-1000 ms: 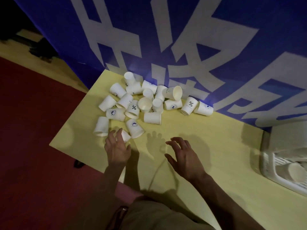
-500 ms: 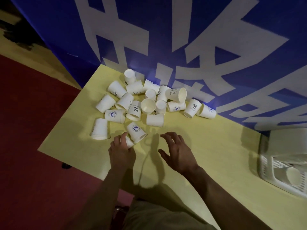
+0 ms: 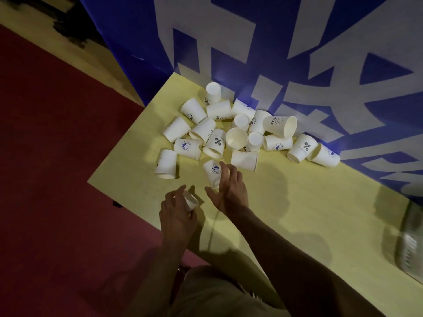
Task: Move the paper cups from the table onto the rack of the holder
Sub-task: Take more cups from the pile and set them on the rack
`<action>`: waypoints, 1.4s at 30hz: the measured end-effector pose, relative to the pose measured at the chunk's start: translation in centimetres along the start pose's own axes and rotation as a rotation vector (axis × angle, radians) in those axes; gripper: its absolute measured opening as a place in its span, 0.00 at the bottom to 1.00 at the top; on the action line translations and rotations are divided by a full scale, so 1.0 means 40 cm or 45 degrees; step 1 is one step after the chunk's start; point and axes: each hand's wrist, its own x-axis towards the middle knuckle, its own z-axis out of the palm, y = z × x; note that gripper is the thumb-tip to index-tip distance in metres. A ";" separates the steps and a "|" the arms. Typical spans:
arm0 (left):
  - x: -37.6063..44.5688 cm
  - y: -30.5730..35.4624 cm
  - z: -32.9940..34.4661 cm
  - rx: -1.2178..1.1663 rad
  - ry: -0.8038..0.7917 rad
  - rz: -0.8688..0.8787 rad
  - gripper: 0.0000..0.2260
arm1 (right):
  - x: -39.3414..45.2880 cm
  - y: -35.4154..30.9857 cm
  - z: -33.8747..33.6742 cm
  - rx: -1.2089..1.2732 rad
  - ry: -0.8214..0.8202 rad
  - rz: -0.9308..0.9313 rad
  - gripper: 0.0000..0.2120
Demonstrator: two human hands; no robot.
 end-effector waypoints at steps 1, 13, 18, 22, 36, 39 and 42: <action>-0.008 -0.001 -0.002 0.001 0.009 0.002 0.35 | 0.009 0.000 0.008 0.015 -0.015 0.039 0.44; -0.033 0.048 -0.016 -0.071 -0.011 0.113 0.35 | -0.046 0.066 -0.014 0.060 0.048 -0.086 0.29; -0.031 0.154 0.009 -0.196 -0.059 0.237 0.33 | -0.162 0.182 -0.115 0.162 0.165 -0.068 0.25; -0.049 0.267 0.070 -0.197 -0.162 0.334 0.36 | -0.283 0.298 -0.197 0.108 0.244 0.061 0.25; -0.409 0.732 0.377 0.043 -0.350 0.837 0.30 | -0.779 0.756 -0.394 0.247 0.541 0.398 0.27; -0.517 0.862 0.437 -0.021 -0.300 0.867 0.30 | -0.892 0.864 -0.433 0.285 0.600 0.392 0.24; -0.604 0.994 0.498 -0.098 -0.264 0.935 0.29 | -0.986 0.974 -0.474 0.320 0.638 0.372 0.22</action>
